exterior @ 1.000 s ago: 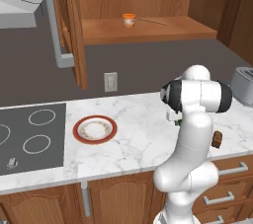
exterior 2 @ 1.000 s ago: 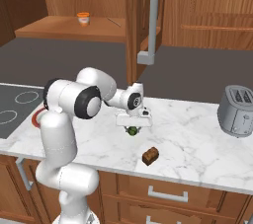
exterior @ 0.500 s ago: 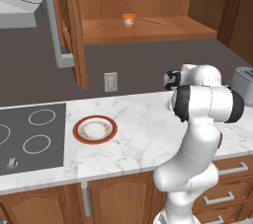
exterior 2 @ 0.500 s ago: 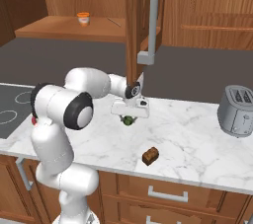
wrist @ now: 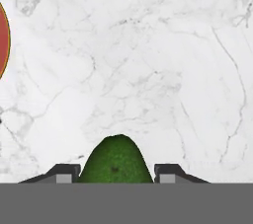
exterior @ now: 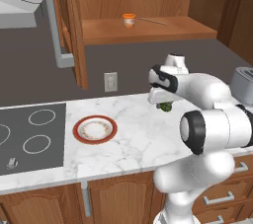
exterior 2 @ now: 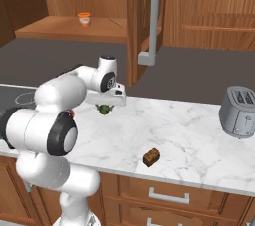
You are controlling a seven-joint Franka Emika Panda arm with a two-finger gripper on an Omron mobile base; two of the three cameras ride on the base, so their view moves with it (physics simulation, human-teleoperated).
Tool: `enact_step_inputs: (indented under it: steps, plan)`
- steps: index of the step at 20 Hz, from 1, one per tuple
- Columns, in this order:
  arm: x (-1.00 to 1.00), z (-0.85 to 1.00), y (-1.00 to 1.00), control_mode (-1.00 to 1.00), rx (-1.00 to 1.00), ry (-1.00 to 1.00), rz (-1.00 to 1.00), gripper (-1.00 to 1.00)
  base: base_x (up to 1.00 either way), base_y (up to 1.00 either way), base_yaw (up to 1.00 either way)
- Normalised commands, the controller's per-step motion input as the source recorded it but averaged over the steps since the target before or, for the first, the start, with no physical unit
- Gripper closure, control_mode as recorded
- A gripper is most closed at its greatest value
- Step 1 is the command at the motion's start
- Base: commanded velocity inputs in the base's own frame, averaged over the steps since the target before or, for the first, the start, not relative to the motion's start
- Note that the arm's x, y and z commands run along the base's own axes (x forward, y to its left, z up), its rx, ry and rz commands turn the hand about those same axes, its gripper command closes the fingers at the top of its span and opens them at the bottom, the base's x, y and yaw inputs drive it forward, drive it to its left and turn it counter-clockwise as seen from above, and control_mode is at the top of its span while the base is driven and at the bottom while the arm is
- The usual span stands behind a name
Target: Pick the avocado and bread from the counter and place them on the plate. Then pick the jam from the cabinet and place it next to the plate. Lastly close the cabinet door.
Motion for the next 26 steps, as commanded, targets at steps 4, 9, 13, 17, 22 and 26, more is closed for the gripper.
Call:
enact_step_inputs:
  steps: [4,9,13,17,22,26]
  plan:
    - [-0.15,0.51,0.96,-1.0,0.0,-0.09,0.0,1.0,0.0,0.0,0.0]
    - [-0.22,0.38,0.82,-1.0,0.0,-0.02,0.0,1.0,0.0,0.0,0.0]
    - [-0.22,0.11,0.77,-1.0,0.0,0.0,0.0,1.0,0.0,0.0,0.0]
    - [-0.13,0.0,0.8,-1.0,0.0,0.0,0.0,1.0,0.0,0.0,0.0]
    - [-0.06,0.0,0.79,-1.0,0.0,0.0,0.0,1.0,0.0,0.0,0.0]
    - [0.0,-0.02,0.74,-1.0,0.0,0.0,-0.01,1.0,0.0,0.0,0.0]
